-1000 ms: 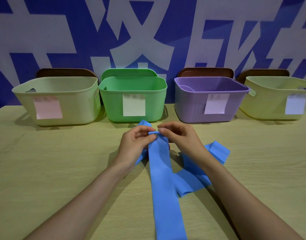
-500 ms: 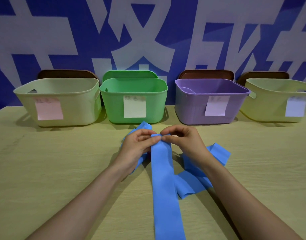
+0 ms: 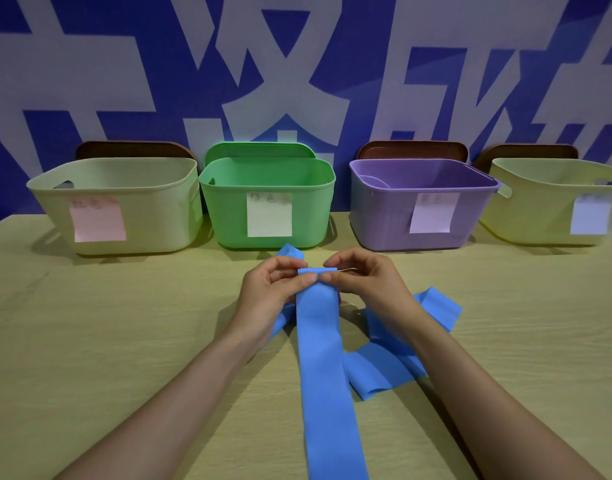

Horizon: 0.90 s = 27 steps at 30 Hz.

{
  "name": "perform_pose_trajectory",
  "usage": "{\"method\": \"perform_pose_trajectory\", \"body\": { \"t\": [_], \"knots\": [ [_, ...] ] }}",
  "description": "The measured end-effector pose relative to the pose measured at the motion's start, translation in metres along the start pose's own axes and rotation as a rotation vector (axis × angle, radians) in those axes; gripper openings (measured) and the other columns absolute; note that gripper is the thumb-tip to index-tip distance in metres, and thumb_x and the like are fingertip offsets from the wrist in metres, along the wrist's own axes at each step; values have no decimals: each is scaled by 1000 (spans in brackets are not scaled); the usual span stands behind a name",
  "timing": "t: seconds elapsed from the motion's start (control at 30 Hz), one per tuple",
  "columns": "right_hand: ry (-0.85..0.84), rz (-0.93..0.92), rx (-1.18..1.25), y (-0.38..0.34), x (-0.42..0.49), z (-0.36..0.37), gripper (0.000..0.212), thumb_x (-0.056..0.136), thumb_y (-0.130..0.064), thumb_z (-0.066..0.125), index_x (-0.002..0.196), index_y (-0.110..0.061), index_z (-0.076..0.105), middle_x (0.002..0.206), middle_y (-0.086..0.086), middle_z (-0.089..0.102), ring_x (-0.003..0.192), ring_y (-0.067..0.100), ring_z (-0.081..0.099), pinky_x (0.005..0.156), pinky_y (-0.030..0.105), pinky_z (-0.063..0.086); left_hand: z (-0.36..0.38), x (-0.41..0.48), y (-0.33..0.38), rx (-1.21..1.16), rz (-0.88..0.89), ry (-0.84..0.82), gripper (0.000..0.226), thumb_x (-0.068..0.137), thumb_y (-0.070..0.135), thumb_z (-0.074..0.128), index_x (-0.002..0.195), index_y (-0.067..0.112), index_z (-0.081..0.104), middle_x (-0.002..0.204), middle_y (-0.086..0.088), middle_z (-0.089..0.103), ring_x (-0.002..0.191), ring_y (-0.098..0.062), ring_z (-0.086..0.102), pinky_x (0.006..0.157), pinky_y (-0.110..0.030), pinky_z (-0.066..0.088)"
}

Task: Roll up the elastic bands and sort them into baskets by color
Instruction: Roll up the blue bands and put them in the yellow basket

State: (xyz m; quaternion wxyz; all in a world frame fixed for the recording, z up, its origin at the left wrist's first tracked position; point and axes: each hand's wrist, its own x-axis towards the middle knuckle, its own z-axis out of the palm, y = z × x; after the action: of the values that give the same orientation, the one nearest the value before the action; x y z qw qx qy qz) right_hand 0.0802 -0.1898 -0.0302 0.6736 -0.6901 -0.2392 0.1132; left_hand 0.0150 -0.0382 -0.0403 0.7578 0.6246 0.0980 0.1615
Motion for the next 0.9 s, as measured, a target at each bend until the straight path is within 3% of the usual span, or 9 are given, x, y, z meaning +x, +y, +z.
{"method": "perform_pose_trajectory", "body": {
  "t": [0.17, 0.27, 0.33, 0.47, 0.63, 0.9],
  "knots": [
    [25, -8, 47, 0, 1, 2, 10, 79, -1, 72, 85, -6, 66, 77, 3, 68, 72, 8, 63, 69, 19, 53, 0, 1, 0, -5, -8, -39, 25, 77, 0, 72, 100, 5, 63, 96, -13, 71, 92, -24, 67, 80, -32, 55],
    [44, 1, 134, 0, 3, 3, 7, 82, -3, 68, 85, -7, 65, 76, -1, 68, 73, 7, 63, 70, 20, 52, 5, -1, -3, -39, -87, -127, 32, 80, 2, 69, 111, 6, 61, 103, -14, 71, 95, -26, 68, 87, -36, 54],
    [35, 6, 145, 1, 4, 3, 3, 84, -6, 67, 84, -9, 65, 77, -2, 67, 75, 8, 62, 73, 22, 52, 8, -1, -6, -15, -90, -129, 28, 79, -1, 69, 105, 6, 64, 97, -13, 73, 88, -25, 69, 83, -35, 55],
    [21, -5, 149, 0, 2, 6, 6, 86, -7, 64, 81, -10, 65, 74, -5, 67, 71, 7, 61, 68, 22, 50, 4, 1, -9, 18, -72, -87, 34, 70, -1, 76, 102, 3, 65, 95, -16, 73, 94, -34, 68, 89, -46, 52],
    [38, -41, 136, -1, -1, 9, 3, 84, -5, 67, 82, -6, 64, 77, 4, 66, 66, 10, 61, 59, 21, 50, 4, 0, -9, 72, -39, -80, 32, 69, -5, 76, 98, 4, 67, 92, -12, 74, 89, -25, 70, 88, -42, 54],
    [127, -69, 77, 0, -3, 13, 7, 80, -1, 70, 83, -3, 65, 84, 13, 68, 80, 18, 64, 75, 33, 54, 5, -1, -11, 84, -43, -91, 28, 70, -3, 77, 95, 9, 69, 90, -10, 74, 88, -25, 71, 86, -41, 55]
  ]
}}
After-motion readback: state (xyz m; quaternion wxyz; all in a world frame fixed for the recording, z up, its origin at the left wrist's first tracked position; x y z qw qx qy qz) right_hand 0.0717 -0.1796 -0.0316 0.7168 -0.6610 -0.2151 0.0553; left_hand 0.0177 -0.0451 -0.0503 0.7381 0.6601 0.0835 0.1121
